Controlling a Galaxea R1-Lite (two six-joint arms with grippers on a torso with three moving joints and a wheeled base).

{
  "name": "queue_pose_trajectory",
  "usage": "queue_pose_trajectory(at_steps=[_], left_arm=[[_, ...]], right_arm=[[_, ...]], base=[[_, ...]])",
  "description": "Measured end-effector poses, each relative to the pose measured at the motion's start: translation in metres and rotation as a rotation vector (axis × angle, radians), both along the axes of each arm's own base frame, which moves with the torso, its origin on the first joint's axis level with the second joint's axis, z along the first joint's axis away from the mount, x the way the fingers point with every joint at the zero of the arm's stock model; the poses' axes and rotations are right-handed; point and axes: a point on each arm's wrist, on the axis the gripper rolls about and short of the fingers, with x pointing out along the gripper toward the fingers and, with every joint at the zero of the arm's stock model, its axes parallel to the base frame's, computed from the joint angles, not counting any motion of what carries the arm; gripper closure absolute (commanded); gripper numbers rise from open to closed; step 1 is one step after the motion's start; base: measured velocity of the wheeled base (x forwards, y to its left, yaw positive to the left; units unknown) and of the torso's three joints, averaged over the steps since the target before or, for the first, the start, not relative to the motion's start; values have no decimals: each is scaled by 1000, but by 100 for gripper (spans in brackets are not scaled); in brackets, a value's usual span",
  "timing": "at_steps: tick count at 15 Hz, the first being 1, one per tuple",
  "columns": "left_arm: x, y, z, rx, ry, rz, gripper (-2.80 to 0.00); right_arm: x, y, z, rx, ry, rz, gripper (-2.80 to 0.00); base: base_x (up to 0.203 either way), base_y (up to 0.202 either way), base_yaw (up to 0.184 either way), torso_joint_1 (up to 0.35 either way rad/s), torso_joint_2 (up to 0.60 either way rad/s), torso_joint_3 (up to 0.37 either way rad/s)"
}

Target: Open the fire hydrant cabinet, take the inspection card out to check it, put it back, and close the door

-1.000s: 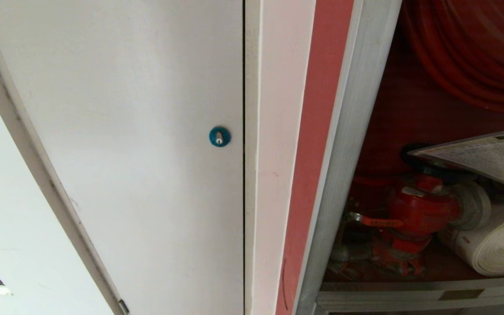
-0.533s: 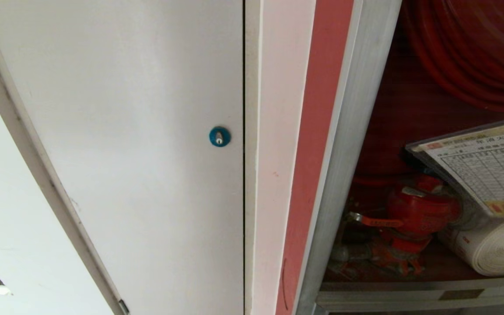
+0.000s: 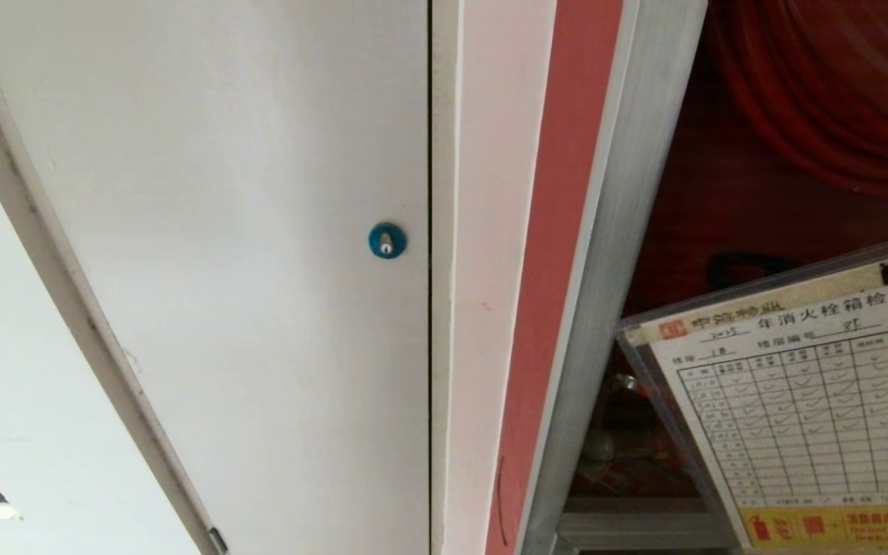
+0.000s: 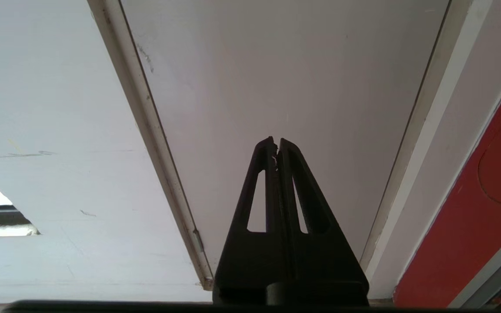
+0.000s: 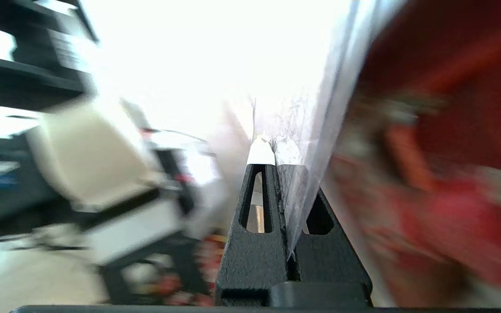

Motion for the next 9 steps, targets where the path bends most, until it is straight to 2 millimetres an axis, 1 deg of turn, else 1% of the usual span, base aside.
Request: queue_pose_trajectory(at_steps=[2,5,7,9], left_arm=[[0,0,0,0,0,0,0],[0,0,0,0,0,0,0],[0,0,0,0,0,0,0],[0,0,0,0,0,0,0]], right_arm=[[8,5,-5,72,67,49,0],[25,14,-14,185,122,61,0],[32,23,-18,251,128,69,0],[37,32,-17,318,113,90,0]], base=[[0,0,0,0,0,0],[0,0,0,0,0,0],[0,0,0,0,0,0],[0,0,0,0,0,0]])
